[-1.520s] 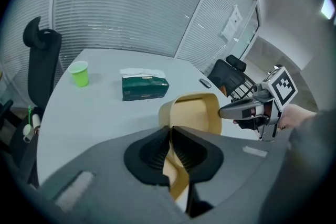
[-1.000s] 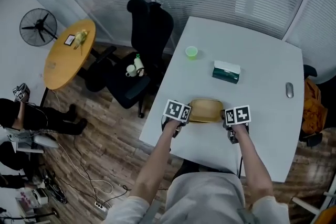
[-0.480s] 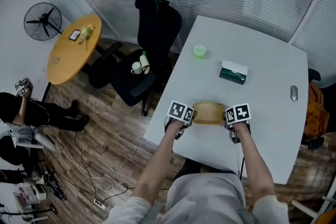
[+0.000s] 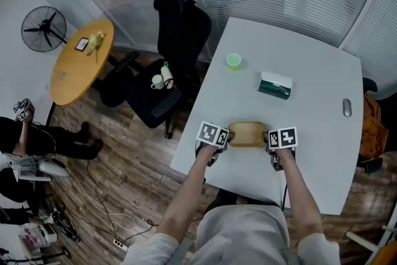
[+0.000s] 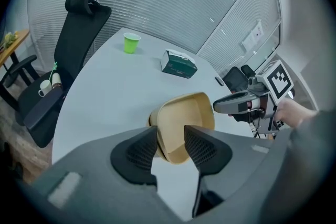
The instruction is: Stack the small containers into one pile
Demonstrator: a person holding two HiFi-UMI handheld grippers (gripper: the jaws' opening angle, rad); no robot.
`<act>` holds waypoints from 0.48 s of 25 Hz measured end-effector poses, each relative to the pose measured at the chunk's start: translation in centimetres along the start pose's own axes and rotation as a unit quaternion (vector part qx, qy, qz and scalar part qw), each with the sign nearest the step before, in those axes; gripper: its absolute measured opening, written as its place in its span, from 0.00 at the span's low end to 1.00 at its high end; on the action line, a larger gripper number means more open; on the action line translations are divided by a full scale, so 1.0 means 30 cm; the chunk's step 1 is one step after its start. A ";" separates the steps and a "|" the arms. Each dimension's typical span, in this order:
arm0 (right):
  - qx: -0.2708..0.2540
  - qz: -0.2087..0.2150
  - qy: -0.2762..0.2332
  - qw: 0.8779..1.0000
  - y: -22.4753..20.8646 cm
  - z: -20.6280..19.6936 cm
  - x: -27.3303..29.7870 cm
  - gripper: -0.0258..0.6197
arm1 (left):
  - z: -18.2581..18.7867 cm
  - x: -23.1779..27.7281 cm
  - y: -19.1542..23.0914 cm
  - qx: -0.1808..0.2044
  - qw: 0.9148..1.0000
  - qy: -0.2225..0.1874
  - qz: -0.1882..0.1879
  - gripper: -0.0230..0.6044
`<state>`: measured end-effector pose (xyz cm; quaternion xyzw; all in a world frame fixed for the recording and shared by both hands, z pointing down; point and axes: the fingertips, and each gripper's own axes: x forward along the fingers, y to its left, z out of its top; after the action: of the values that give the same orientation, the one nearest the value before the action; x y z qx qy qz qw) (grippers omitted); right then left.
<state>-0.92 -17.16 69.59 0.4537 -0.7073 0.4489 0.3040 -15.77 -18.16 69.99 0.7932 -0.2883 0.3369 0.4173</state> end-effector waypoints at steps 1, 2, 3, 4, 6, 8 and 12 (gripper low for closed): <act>-0.002 -0.004 0.000 1.000 -0.005 -0.008 -0.001 0.17 | -0.005 -0.003 0.004 0.000 1.000 -0.001 0.000 0.31; -0.004 -0.007 -0.001 1.000 -0.006 -0.017 -0.005 0.17 | -0.010 -0.009 0.005 -0.001 1.000 -0.003 -0.001 0.31; -0.004 -0.007 -0.003 1.000 -0.004 -0.026 -0.009 0.17 | -0.016 -0.017 0.002 -0.002 1.000 -0.006 -0.003 0.30; -0.004 -0.004 -0.004 1.000 0.000 -0.036 -0.012 0.16 | -0.022 -0.024 -0.003 -0.002 1.000 -0.008 -0.006 0.30; -0.004 0.003 -0.002 1.000 0.014 -0.058 -0.010 0.14 | -0.044 -0.027 -0.016 -0.003 1.000 -0.007 -0.013 0.30; -0.010 0.007 0.004 1.000 0.029 -0.082 -0.003 0.14 | -0.075 -0.018 -0.027 -0.005 1.000 -0.001 -0.018 0.30; -0.017 0.019 0.002 1.000 0.053 -0.088 0.001 0.12 | -0.102 -0.001 -0.059 -0.004 1.000 0.000 -0.031 0.30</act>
<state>-2.32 -14.47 70.13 0.4344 -0.7227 0.4430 0.3045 -15.36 -14.67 70.44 0.8002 -0.2646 0.3230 0.4305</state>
